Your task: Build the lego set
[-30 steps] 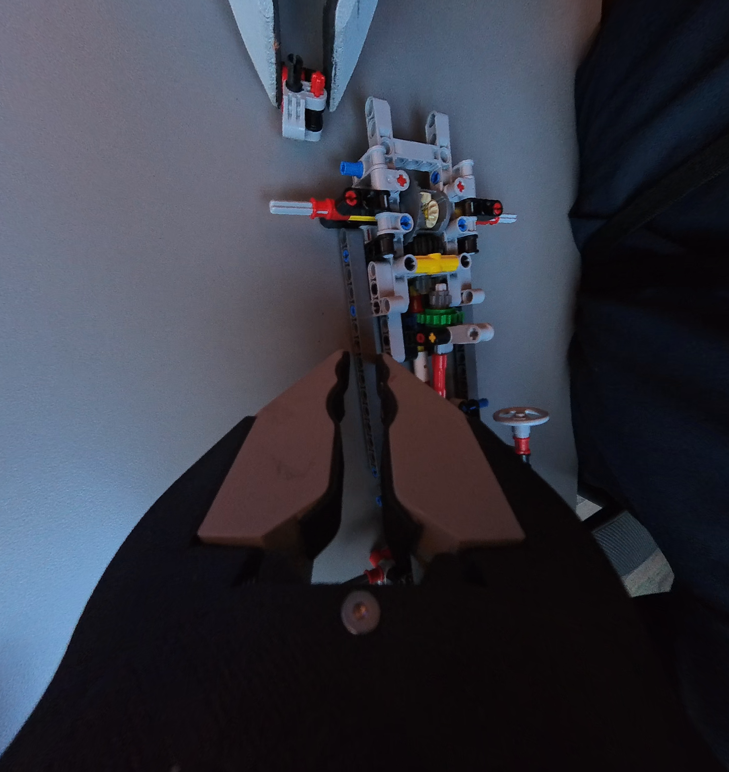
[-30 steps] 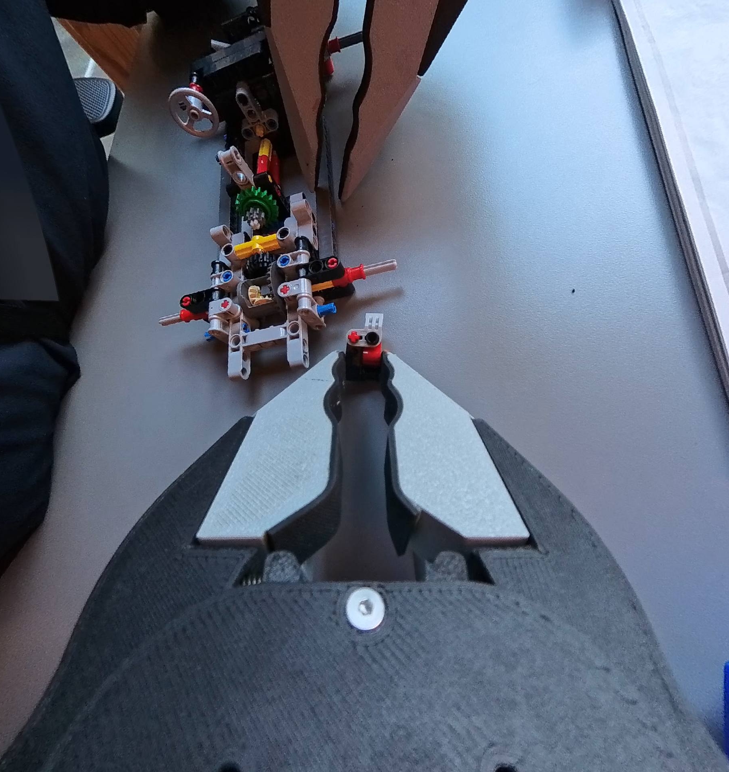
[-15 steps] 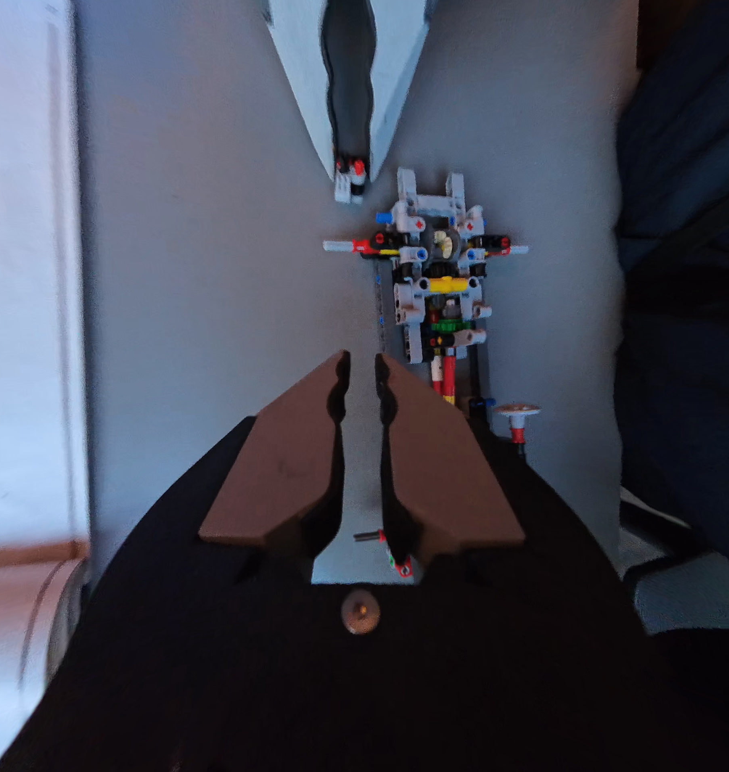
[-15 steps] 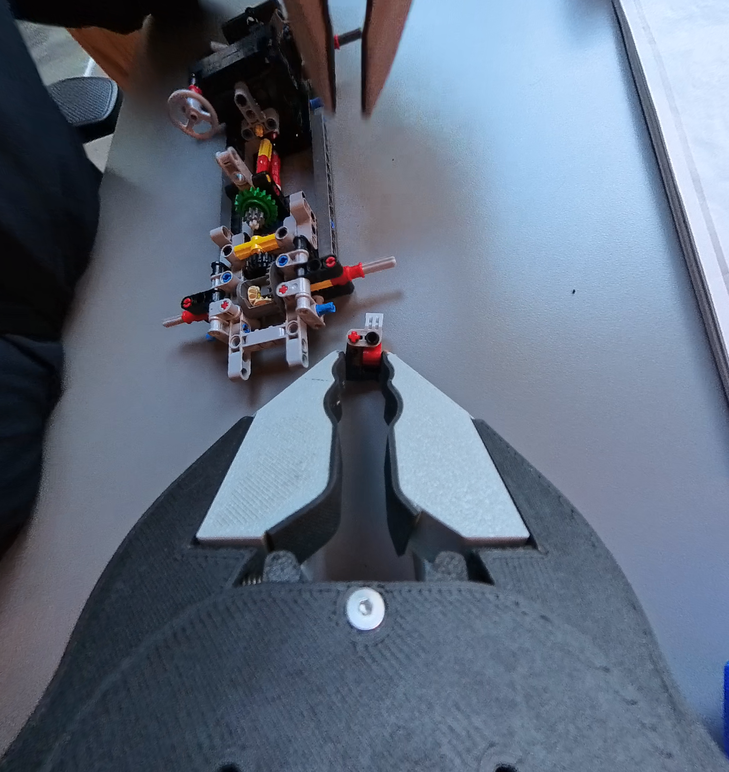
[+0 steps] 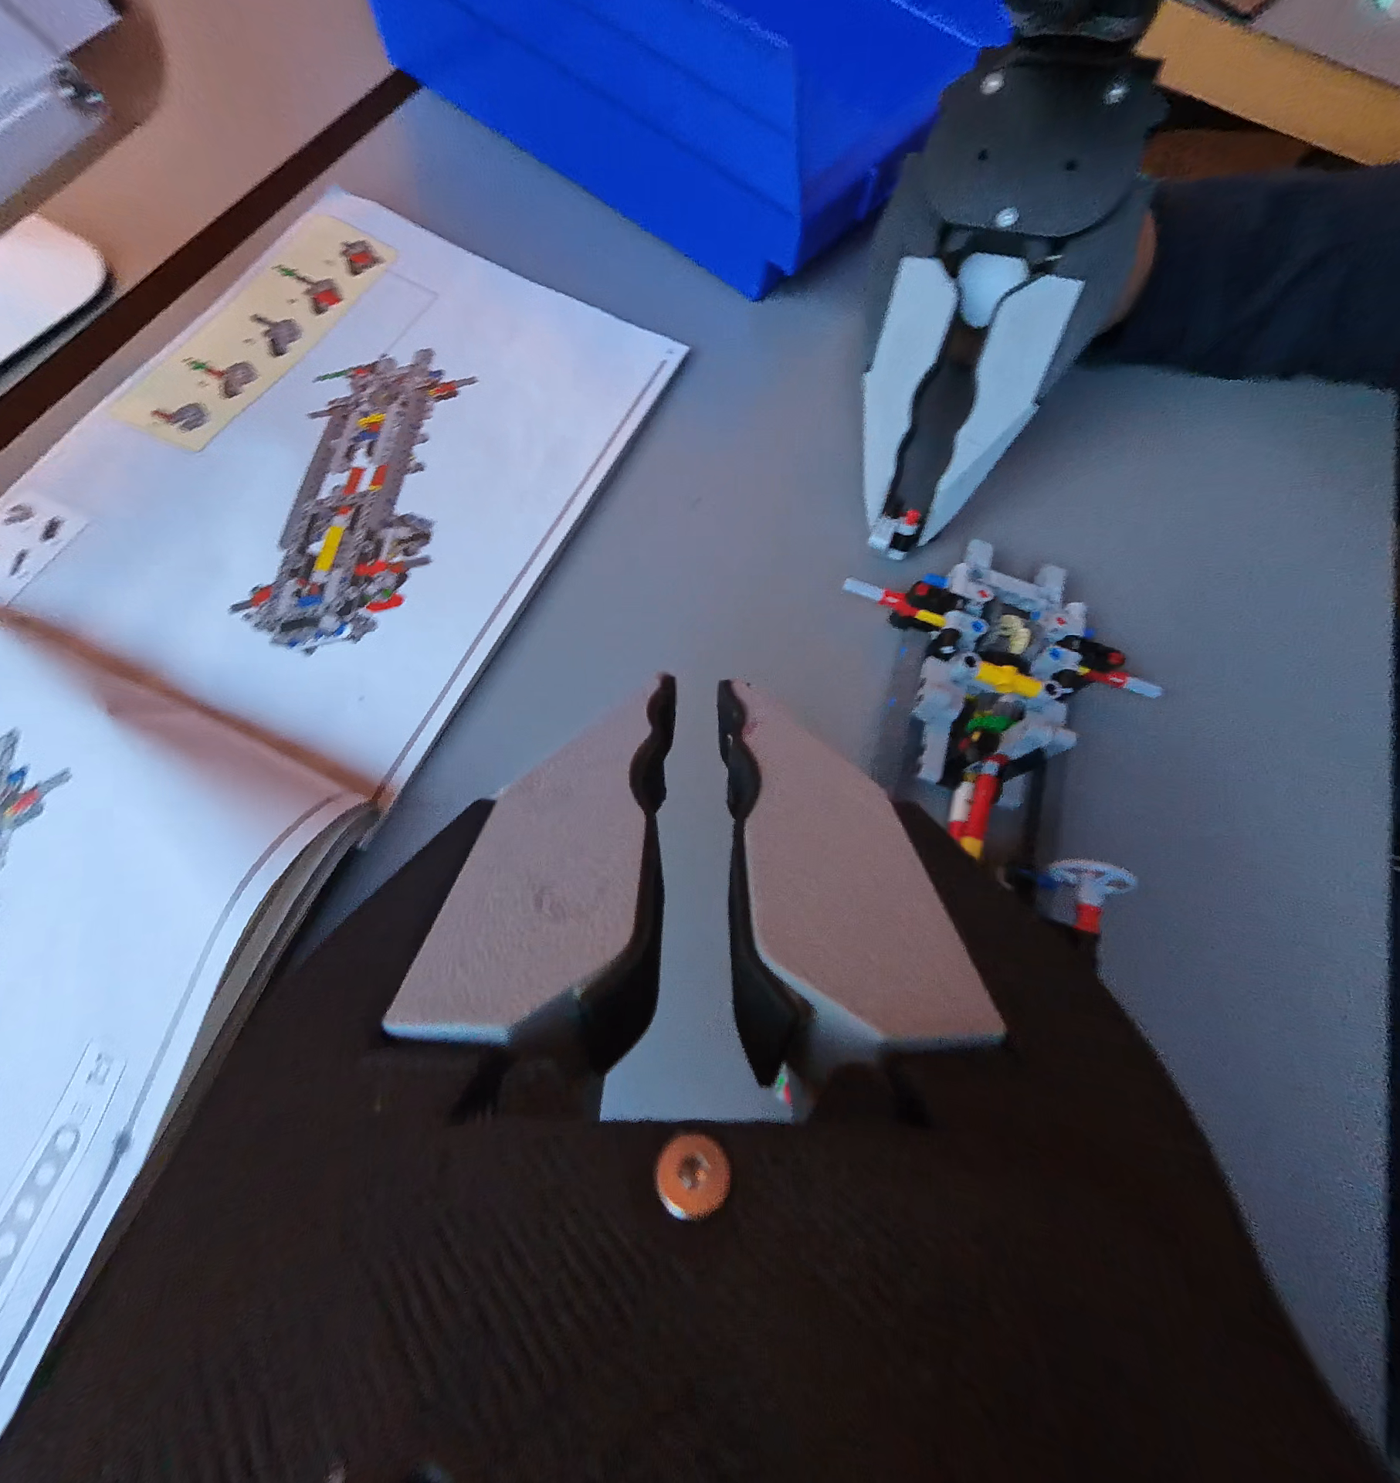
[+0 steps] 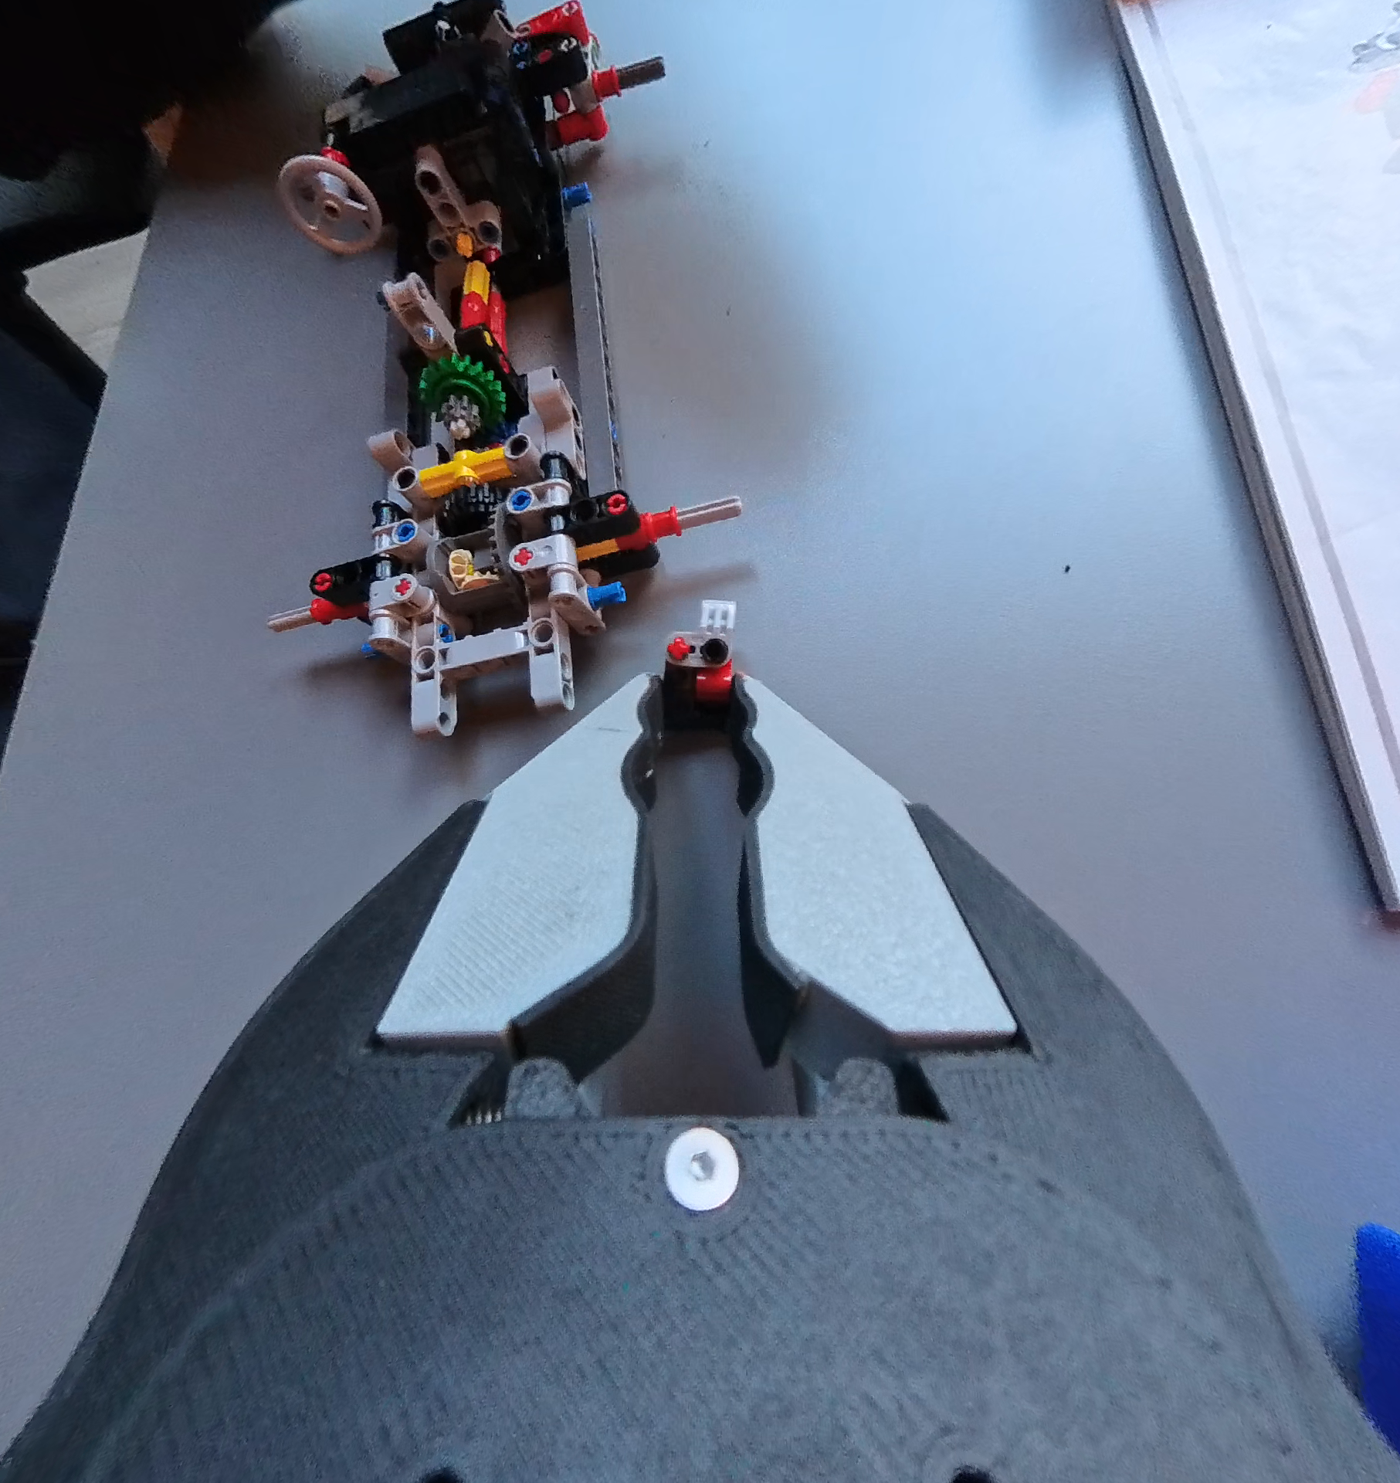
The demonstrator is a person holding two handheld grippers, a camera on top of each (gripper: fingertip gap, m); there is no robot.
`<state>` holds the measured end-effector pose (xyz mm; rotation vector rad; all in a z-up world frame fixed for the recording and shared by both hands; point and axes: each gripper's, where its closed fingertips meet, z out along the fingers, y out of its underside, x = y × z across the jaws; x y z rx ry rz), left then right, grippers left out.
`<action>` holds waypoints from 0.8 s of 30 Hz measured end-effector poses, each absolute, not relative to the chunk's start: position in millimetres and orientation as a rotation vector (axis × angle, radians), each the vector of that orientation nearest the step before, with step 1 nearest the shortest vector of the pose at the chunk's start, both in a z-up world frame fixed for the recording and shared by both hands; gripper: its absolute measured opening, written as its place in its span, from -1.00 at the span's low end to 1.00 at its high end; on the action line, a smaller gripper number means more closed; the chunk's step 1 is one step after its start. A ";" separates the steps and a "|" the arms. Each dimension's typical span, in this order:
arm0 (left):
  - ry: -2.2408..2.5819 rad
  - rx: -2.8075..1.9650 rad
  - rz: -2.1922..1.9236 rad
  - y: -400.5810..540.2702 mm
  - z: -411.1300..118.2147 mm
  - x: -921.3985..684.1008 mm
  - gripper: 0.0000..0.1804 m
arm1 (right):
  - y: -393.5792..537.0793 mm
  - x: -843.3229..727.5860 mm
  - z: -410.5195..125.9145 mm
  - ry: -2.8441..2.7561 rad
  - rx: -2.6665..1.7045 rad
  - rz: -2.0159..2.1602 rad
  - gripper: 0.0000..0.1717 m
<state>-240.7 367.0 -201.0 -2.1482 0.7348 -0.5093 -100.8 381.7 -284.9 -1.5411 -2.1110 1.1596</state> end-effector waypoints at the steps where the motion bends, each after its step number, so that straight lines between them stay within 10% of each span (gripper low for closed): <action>1: 0.709 -2.140 -0.496 367.6 -202.9 -246.7 -0.91 | 382.1 -100.9 -284.9 -2.104 -1.546 1.155 -0.85; 24: 0.603 -2.017 -0.355 395.2 -230.0 -274.7 -0.96 | 375.9 -96.7 -284.5 -2.153 -1.546 1.225 -0.85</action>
